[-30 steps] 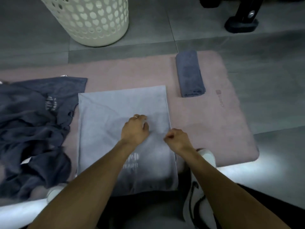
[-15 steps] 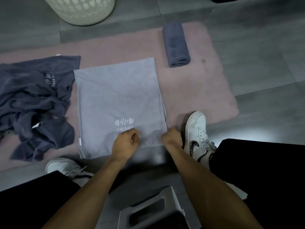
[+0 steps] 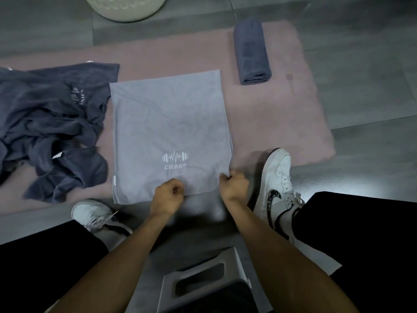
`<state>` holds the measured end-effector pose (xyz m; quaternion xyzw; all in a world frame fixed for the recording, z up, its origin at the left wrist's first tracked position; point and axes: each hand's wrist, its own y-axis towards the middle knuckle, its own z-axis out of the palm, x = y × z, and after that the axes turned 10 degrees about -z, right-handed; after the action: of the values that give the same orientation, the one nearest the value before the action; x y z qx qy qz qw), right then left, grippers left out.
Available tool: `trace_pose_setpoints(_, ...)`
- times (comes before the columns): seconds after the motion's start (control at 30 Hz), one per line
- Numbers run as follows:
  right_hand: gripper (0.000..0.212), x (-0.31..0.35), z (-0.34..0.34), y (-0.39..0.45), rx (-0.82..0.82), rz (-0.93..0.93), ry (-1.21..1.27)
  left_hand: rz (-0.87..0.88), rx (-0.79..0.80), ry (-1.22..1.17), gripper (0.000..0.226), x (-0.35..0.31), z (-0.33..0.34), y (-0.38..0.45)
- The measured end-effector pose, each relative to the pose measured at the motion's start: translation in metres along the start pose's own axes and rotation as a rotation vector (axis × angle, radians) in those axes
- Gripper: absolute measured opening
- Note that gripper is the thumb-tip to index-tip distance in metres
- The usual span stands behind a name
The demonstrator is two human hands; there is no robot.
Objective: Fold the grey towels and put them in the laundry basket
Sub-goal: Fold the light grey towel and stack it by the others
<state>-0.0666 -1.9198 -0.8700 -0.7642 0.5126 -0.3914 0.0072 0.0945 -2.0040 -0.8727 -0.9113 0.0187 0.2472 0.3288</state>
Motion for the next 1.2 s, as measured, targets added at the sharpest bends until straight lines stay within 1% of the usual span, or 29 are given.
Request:
trace_pose_setpoints(0.1, 0.023, 0.029, 0.02, -0.016, -0.011, -0.18, 0.049, -0.099, -0.061, -0.104, 0.013, 0.007, -0.011, 0.002)
trace_pose_setpoints(0.17, 0.022, 0.045, 0.035, -0.025, -0.019, -0.259, 0.08, -0.156, -0.134, -0.131, 0.013, 0.015, -0.023, 0.004)
trace_pose_setpoints(0.23, 0.02, 0.055, 0.047, -0.028, 0.0, -0.266, 0.069, -0.213, -0.223, -0.154, 0.015, 0.027, -0.038, 0.009)
trace_pose_setpoints(0.33, 0.02, 0.061, 0.062, -0.027, 0.082, -0.245, -0.045, -0.327, -0.355, -0.175, 0.017, 0.05, -0.062, 0.016)
trace_pose_setpoints(0.4, 0.022, 0.063, 0.069, -0.028, 0.112, -0.236, -0.123, -0.376, -0.386, -0.192, 0.015, 0.07, -0.073, 0.021)
trace_pose_setpoints(0.5, 0.026, 0.064, 0.077, -0.028, 0.167, -0.172, -0.14, -0.422, -0.38, -0.175, 0.018, 0.097, -0.078, 0.029)
trace_pose_setpoints(0.6, 0.026, 0.061, 0.081, -0.028, 0.224, -0.12, -0.136, -0.445, -0.392, -0.19, 0.022, 0.109, -0.077, 0.039)
trace_pose_setpoints(0.7, 0.024, 0.056, 0.075, -0.03, 0.199, -0.133, -0.147, -0.496, -0.28, -0.284, 0.031, 0.115, -0.075, 0.046)
trace_pose_setpoints(0.8, 0.023, 0.052, 0.064, -0.034, 0.169, -0.319, -0.238, -0.506, -0.268, -0.351, 0.028, 0.117, -0.074, 0.049)
trace_pose_setpoints(0.87, 0.01, 0.048, 0.056, -0.033, 0.171, -0.488, -0.28, -0.483, -0.292, -0.368, 0.022, 0.111, -0.077, 0.046)
trace_pose_setpoints(0.93, 0.005, 0.044, 0.047, -0.03, 0.19, -0.625, -0.313, -0.449, -0.303, -0.373, 0.019, 0.102, -0.082, 0.04)
trace_pose_setpoints(1.03, 0.02, 0.048, 0.031, -0.026, 0.239, -0.681, -0.384, -0.394, -0.29, -0.376, 0.012, 0.085, -0.091, 0.031)
trace_pose_setpoints(1.07, 0.023, 0.052, 0.023, -0.027, 0.256, -0.682, -0.418, -0.381, -0.294, -0.373, 0.013, 0.077, -0.095, 0.026)
trace_pose_setpoints(1.13, 0.025, 0.059, 0.005, -0.028, 0.264, -0.703, -0.503, -0.347, -0.29, -0.393, 0.018, 0.058, -0.106, 0.019)
trace_pose_setpoints(1.2, 0.023, 0.067, -0.017, -0.029, 0.205, -0.736, -0.546, -0.302, -0.273, -0.377, 0.021, 0.04, -0.12, 0.011)
